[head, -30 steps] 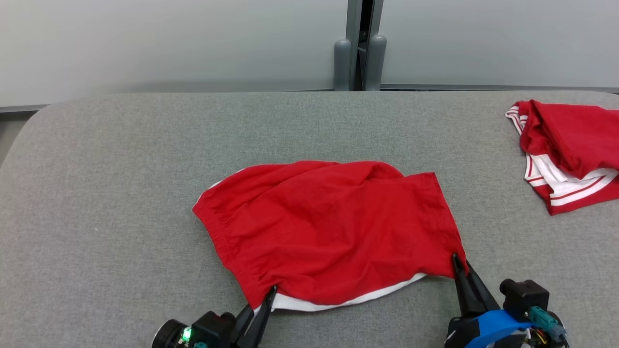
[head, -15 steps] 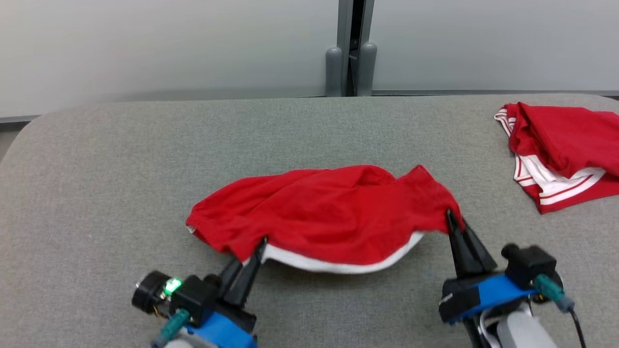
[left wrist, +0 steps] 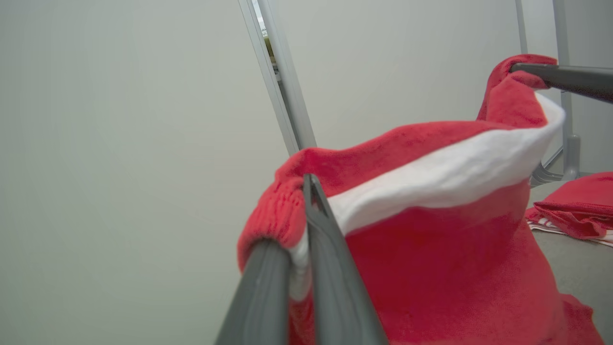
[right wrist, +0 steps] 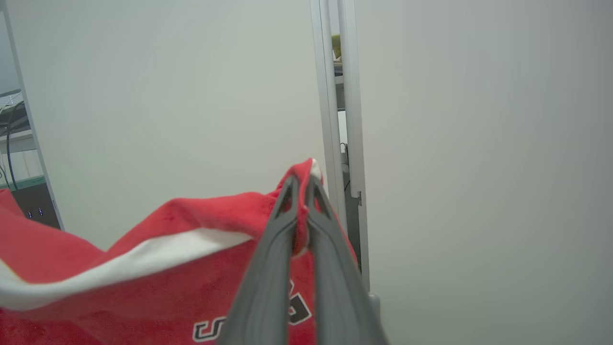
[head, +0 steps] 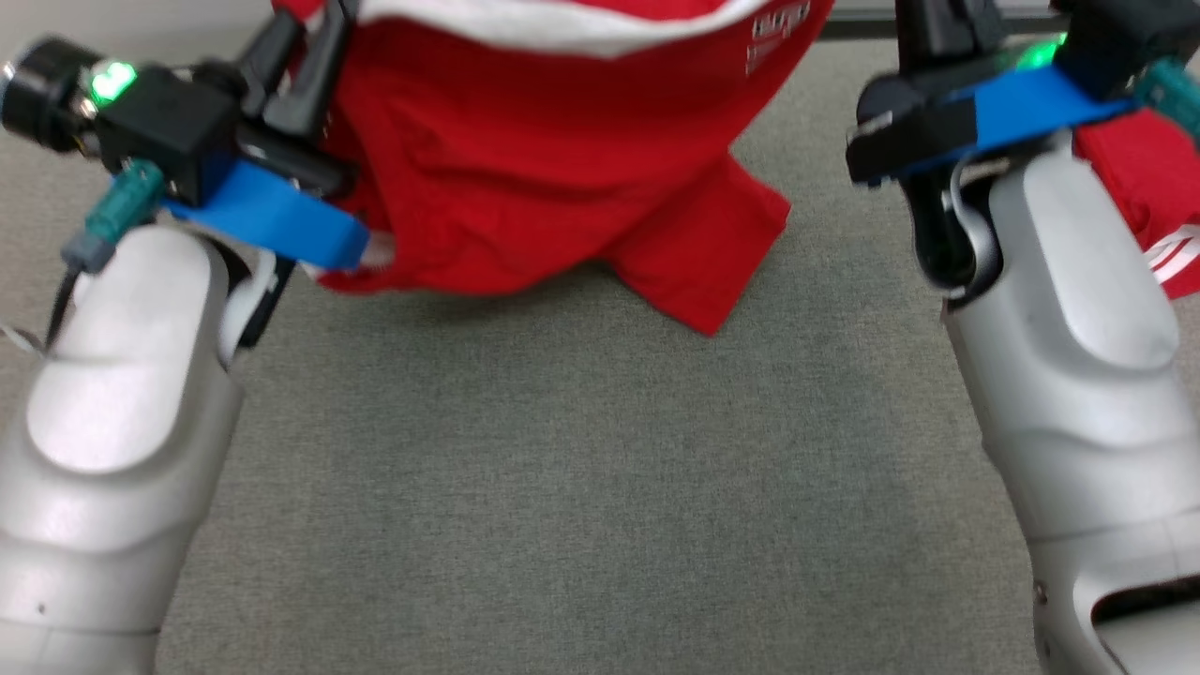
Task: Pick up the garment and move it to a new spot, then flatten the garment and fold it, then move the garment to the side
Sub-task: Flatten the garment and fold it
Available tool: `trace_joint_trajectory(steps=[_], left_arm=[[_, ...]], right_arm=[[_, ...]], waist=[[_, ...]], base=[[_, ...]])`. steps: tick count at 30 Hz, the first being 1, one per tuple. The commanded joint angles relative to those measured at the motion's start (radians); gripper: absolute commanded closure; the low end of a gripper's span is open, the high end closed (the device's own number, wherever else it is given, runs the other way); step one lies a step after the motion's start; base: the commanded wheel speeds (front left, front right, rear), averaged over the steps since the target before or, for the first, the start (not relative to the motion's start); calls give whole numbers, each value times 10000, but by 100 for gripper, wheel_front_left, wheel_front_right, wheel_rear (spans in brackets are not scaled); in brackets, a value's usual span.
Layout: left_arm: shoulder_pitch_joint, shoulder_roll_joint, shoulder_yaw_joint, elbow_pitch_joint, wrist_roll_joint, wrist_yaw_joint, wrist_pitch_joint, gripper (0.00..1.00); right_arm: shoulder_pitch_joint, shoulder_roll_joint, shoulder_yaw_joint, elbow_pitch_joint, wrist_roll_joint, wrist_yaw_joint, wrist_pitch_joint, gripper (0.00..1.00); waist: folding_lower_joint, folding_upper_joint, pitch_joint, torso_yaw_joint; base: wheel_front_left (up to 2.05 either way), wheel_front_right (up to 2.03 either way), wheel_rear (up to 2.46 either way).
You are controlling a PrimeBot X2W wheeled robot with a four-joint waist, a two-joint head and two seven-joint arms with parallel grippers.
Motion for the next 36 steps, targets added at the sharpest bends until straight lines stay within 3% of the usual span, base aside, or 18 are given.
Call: trace_joint_trajectory(steps=[1, 10, 15, 26, 36], left_arm=[[-570, 76, -199, 199, -7, 6, -21, 100], [-4565, 205, -546, 1659, -665, 8, -21, 100], [-5544, 211, -640, 1802, -806, 8, -21, 100], [-3449, 169, -887, 1019, -830, 8, -21, 100], [720, -433, -231, -587, -678, 7, -20, 100]], right_arm=[[-676, 82, -10, 311, 214, -4, 9, 100], [-4913, 50, -495, 2176, 184, -4, 8, 100], [-5612, 67, -844, 2317, 28, -4, 8, 100], [-3239, 4, -795, 2059, 343, -4, 7, 100], [741, -416, -299, 931, 847, -4, 7, 100]], waist=[[-2, 0, 721, -323], [-2, 0, 1832, -619], [-2, 0, 2078, -632], [-2, 0, 2177, -493], [-2, 0, 1366, -182]], base=[[0, 0, 0], [0, 0, 0], [0, 0, 0], [0, 0, 0], [0, 0, 0]])
